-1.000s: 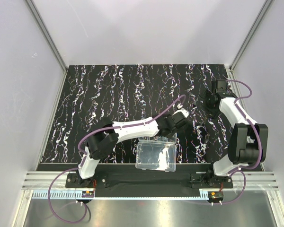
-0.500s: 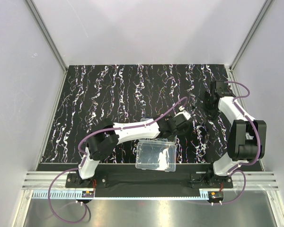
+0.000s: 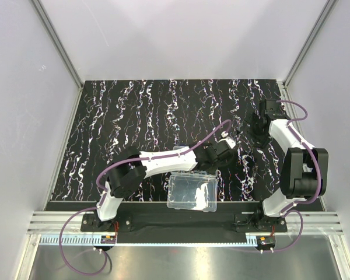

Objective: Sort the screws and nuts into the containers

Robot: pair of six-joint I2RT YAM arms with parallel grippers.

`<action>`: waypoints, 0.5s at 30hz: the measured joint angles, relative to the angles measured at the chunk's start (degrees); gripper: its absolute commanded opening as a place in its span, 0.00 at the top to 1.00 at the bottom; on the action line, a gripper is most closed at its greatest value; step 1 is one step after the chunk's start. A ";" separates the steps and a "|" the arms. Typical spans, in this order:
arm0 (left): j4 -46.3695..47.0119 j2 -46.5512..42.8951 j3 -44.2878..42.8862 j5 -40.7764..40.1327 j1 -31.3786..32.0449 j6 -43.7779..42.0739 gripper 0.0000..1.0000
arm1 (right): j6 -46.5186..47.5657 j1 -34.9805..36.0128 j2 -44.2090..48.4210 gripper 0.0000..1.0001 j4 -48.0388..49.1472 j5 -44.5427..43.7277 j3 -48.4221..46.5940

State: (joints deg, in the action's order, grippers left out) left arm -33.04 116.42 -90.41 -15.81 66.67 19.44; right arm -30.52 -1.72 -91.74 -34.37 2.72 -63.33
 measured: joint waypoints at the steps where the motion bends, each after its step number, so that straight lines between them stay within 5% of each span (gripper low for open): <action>1: 0.07 0.00 0.00 0.33 -0.02 0.00 0.89 | 0.07 0.00 0.00 0.00 0.00 0.00 0.00; 15: 0.63 -0.02 0.00 3.43 -1.70 0.76 0.89 | 0.31 0.00 0.00 0.00 0.00 0.04 0.00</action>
State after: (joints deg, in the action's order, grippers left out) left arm -32.40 116.40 -90.41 -12.38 64.97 20.21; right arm -30.22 -1.72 -91.74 -34.37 2.76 -63.33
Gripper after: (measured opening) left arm 0.172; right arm 0.994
